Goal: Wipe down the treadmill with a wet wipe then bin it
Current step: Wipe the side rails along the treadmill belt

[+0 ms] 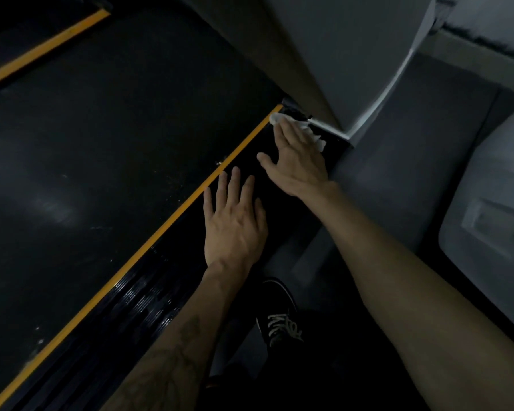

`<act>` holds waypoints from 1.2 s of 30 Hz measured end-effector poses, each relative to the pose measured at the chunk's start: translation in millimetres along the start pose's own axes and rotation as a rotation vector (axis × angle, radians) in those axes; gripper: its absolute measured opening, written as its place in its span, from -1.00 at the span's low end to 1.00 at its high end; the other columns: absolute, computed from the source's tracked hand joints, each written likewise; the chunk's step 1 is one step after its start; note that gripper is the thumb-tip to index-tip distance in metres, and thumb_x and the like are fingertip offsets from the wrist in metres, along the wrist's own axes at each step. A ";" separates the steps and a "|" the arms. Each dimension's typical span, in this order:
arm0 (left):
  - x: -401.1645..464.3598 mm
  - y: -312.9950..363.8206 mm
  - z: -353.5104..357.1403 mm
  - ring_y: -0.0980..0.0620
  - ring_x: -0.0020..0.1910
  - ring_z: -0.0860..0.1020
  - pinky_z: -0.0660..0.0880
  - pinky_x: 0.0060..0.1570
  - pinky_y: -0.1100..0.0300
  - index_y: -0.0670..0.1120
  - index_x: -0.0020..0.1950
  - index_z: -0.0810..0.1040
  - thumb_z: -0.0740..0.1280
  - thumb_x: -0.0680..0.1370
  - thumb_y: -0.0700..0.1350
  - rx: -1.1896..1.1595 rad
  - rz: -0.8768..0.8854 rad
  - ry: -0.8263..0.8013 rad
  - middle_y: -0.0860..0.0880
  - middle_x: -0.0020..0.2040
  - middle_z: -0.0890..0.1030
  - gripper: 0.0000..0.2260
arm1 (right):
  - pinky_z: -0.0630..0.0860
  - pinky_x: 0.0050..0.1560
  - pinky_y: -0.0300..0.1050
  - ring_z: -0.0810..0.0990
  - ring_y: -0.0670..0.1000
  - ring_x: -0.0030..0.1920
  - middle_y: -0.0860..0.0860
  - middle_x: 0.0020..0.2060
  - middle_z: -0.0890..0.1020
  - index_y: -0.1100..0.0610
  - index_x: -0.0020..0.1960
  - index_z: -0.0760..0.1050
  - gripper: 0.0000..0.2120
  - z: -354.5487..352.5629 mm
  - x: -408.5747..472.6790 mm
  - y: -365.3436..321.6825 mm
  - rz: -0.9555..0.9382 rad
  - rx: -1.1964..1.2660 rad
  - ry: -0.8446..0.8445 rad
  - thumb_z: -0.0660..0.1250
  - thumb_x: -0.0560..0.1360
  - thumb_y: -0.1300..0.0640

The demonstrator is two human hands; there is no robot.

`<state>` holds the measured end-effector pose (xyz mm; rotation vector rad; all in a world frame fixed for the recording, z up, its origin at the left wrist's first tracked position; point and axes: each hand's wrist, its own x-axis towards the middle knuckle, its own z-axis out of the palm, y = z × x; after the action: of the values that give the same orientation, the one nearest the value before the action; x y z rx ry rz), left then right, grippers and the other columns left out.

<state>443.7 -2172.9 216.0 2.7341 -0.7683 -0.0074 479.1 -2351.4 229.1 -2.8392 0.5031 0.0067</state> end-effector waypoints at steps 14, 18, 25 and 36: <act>3.0 0.2 -2.7 -0.04 0.67 -0.11 -0.12 0.63 -0.12 0.01 0.66 0.15 -0.13 0.69 0.14 0.008 -0.004 -0.026 -0.06 0.70 0.04 -0.45 | -0.09 0.61 0.06 -0.07 0.09 0.65 0.11 0.67 -0.02 0.21 0.67 -0.04 -0.23 -11.8 35.7 -8.9 0.029 0.021 -0.028 0.07 0.67 -0.24; 2.3 0.3 -1.4 -0.05 0.67 -0.10 -0.11 0.63 -0.14 0.00 0.66 0.16 -0.12 0.69 0.14 0.010 -0.003 -0.019 -0.06 0.69 0.05 -0.45 | -0.07 0.61 0.07 -0.09 0.08 0.65 0.08 0.67 -0.04 0.19 0.67 -0.03 -0.24 -8.2 17.2 -9.7 0.024 0.043 -0.031 0.07 0.67 -0.25; 3.0 1.6 -2.5 -0.05 0.67 -0.10 -0.12 0.63 -0.12 0.00 0.66 0.16 -0.12 0.69 0.15 0.005 -0.002 -0.020 -0.07 0.69 0.05 -0.45 | -0.10 0.61 0.08 -0.10 0.10 0.65 0.11 0.67 -0.05 0.22 0.67 -0.07 -0.23 -13.0 33.5 -6.7 0.037 0.002 -0.024 0.05 0.67 -0.25; 3.6 2.6 -2.9 -0.06 0.68 -0.09 -0.11 0.63 -0.13 -0.01 0.66 0.16 -0.13 0.69 0.15 0.012 0.005 -0.012 -0.07 0.69 0.06 -0.44 | -0.11 0.62 0.07 -0.12 0.08 0.65 0.11 0.67 -0.06 0.21 0.67 -0.09 -0.21 -11.2 31.2 -5.9 0.051 -0.002 -0.010 0.03 0.67 -0.28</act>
<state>445.7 -2176.0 219.7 2.7458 -0.7815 -0.0188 510.0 -2359.4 239.8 -2.8259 0.5736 0.0310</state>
